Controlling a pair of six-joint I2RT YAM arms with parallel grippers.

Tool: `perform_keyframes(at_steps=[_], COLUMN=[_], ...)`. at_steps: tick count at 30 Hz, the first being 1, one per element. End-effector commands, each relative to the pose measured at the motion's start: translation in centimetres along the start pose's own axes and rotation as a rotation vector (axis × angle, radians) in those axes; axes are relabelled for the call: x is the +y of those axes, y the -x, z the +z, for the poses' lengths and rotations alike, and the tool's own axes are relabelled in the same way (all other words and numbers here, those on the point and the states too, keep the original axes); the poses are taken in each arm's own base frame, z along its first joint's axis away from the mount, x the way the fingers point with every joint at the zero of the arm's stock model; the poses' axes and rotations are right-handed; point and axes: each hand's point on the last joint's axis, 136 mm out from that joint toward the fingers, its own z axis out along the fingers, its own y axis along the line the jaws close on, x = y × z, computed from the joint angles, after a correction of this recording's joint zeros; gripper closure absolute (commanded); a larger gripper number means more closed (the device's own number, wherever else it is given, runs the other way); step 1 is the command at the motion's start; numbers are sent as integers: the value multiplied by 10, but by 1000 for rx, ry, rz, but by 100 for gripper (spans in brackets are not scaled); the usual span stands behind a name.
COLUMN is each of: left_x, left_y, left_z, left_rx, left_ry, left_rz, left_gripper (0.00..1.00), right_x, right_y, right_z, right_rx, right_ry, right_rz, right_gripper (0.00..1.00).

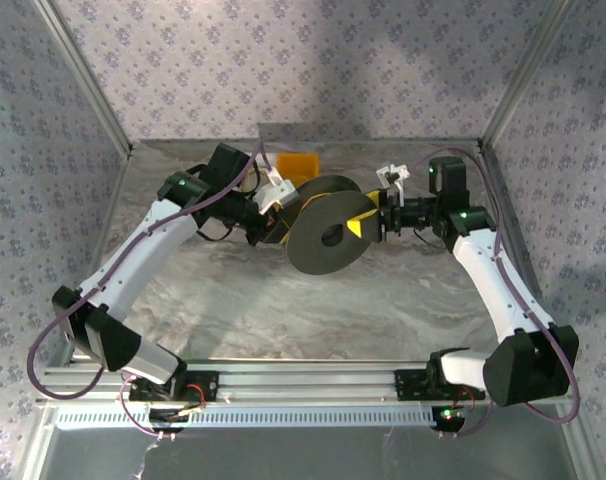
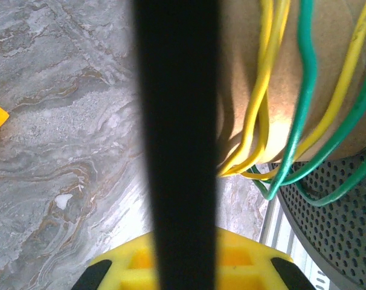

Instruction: Wrap the cables

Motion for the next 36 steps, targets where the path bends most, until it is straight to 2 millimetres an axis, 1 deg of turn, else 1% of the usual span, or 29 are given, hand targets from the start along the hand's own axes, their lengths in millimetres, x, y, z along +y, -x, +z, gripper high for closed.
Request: perform_keyframes(at_steps=[1,3,4,8,9,11,12,13,14,15,16,18,19,21,22,24,26,27,31,34,36], left_x=[-15,-11,-9,6,11,19,22,29,36,45,56,75,84,100,107,119,126,128,133,136,138], left_y=[28,26,25,22,22,25,27,30,32,33,33,28,23,13,6,-7,-20,-26,-45,-63,-74], left_z=[-9,-6,-4,-3,-4,-11,-17,-25,-34,-45,-57,-82,-95,-117,-127,-144,-152,-154,-156,-156,-156], left_rx=[-112,-104,-97,-80,-79,-81,-86,-94,-98,-101,-103,-91,-78,-66,-66,-79,-95,-108,-128,-108,-100], left_ry=[-74,-68,-60,19,52,116,156,218,285,363,459,628,709,836,891,973,1016,1029,1074,1109,1130], left_rz=[67,54,45,13,5,-10,-14,-22,-32,-43,-55,-83,-106,-154,-189,-258,-312,-330,-370,-402,-421], left_gripper=[100,100,100,100,99,91,81,65,52,42,35,28,24,19,9,6,1,0,0,0,0], right_x=[18,20,24,34,37,41,44,46,47,49,48,46,39,30,24,10,-7,-19,-62,-82,-90], right_y=[11,9,15,18,18,16,15,12,8,4,0,-4,-17,-27,-31,-40,-48,-54,-74,-87,-95], right_z=[-1,-2,-4,-8,-9,-9,-9,-8,-8,-8,-8,-9,-7,-5,-4,1,9,14,38,57,70], right_rx=[-2,3,-1,-1,0,3,6,13,22,29,35,44,61,76,84,102,124,147,240,288,309], right_ry=[50,51,52,60,64,77,84,93,95,98,92,78,65,47,41,36,41,41,78,113,119], right_rz=[-49,-45,-60,-71,-72,-63,-55,-44,-27,-17,0,19,68,113,141,186,229,254,336,385,400], right_gripper=[40,62,71,98,100,100,100,100,100,100,100,100,100,100,100,100,100,100,100,100,100])
